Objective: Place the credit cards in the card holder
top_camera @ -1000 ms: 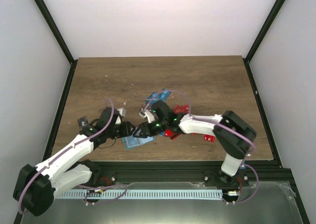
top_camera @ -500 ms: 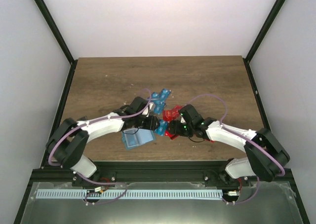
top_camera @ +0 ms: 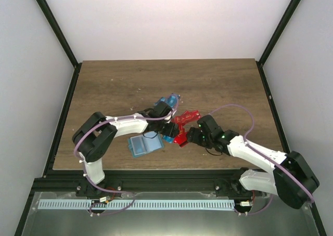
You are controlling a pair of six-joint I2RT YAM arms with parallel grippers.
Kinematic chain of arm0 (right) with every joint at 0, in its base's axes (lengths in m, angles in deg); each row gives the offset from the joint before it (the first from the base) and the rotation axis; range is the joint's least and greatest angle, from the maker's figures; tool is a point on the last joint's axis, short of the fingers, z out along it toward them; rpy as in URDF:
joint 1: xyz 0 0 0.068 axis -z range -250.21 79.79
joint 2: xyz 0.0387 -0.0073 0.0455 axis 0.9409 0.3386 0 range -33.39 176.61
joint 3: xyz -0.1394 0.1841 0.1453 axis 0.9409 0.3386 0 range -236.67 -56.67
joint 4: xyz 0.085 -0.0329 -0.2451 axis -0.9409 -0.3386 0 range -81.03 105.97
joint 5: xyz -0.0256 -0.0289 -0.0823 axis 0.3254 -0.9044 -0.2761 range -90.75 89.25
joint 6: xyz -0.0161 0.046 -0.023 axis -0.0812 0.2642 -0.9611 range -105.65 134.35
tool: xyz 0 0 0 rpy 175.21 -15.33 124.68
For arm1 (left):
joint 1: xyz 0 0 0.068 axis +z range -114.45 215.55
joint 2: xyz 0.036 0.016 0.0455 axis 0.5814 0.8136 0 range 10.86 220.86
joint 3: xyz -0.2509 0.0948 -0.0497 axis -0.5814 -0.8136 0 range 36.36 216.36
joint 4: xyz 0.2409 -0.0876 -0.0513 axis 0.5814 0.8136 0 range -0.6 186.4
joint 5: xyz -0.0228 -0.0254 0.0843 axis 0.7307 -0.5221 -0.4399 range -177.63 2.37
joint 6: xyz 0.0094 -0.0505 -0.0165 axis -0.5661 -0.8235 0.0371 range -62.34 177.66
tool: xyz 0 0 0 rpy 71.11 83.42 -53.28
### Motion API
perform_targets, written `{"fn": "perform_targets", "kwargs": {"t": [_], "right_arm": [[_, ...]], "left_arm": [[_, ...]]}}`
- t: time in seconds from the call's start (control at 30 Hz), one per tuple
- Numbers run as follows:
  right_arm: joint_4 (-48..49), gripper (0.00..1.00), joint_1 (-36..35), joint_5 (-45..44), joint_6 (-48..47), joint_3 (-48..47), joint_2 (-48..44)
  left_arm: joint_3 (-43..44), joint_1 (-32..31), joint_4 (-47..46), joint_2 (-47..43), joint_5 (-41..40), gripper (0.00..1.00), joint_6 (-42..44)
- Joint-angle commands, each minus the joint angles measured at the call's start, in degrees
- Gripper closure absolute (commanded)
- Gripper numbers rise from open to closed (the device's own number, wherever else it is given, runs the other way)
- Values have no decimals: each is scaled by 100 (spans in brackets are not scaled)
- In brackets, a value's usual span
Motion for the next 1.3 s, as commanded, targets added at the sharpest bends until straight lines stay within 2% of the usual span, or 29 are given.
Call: {"fn": "perform_targets", "kwargs": {"t": [0.0,0.33,0.6,0.7,0.93,1.13,1.27], "right_arm": [[-68,22,47,75,106,101,-220],[-657,22,47,364,148,251,-1110],[-1708,22,49,608,352,317,-2048],[-1818,22,49,889,566,484,-2317],[-1550,25,40,1620,1234,928,-2267],[-2321,26,40,1624,1334,864,-2361],[-2716,25,36,1927,1219,886,-2472]], "left_arm": [[50,-317,234,332,-197,27,150],[-265,-1340,-116,400,-188,30,30],[-469,-1918,-904,322,642,34,-99],[-593,-1939,-1060,82,787,35,-131],[-584,-1896,-697,-367,270,36,-115],[-537,-1729,-872,-341,-282,38,-62],[-295,-1541,-1023,-174,-301,40,137]]}}
